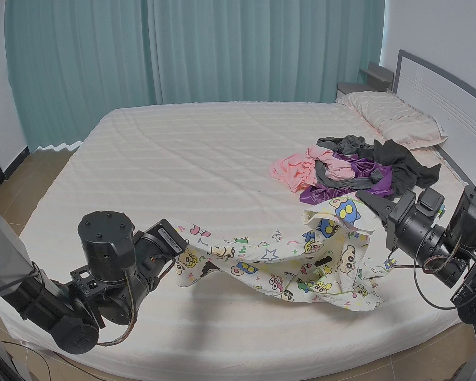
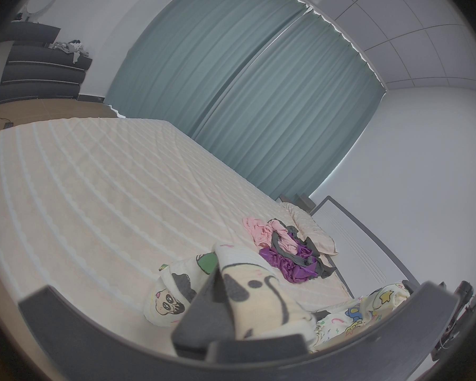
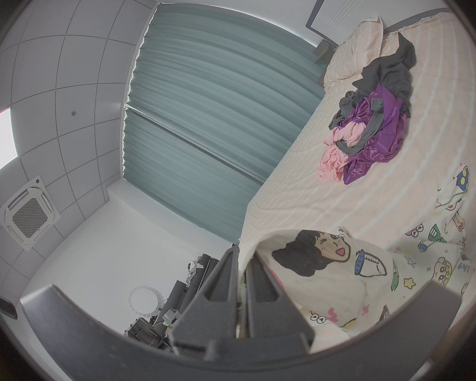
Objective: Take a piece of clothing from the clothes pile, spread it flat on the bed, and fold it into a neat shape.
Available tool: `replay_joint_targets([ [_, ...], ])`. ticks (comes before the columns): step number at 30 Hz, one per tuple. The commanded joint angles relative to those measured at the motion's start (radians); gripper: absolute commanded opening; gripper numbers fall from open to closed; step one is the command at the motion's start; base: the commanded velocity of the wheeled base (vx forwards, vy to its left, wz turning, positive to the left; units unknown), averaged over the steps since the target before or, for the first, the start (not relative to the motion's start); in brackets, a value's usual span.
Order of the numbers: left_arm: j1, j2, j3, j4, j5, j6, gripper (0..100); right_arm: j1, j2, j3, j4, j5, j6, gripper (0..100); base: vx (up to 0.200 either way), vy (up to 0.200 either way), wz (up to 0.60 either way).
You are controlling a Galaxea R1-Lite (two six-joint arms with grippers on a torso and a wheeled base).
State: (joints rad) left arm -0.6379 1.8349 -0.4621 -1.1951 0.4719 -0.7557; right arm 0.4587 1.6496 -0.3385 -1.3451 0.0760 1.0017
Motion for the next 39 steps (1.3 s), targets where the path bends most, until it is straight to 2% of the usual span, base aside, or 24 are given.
replay_joint_targets([
  [1, 0.0, 0.0, 0.0, 0.0, 0.001, -0.001, 0, 0.0, -0.001, 0.0, 0.0, -0.001, 0.0, 0, 0.0, 0.2, 0.0],
  [35, -0.002, -0.037, 0.008, 0.0, 0.002, 0.001, 0, -0.011, -0.045, 0.004, 0.004, -0.001, -0.009, 0, 0.0, 0.2, 0.0],
  [39, -0.005, -0.046, 0.02, 0.0, 0.001, -0.002, 0, -0.011, -0.08, 0.01, 0.014, -0.001, -0.026, 0, 0.0, 0.0, 0.0],
])
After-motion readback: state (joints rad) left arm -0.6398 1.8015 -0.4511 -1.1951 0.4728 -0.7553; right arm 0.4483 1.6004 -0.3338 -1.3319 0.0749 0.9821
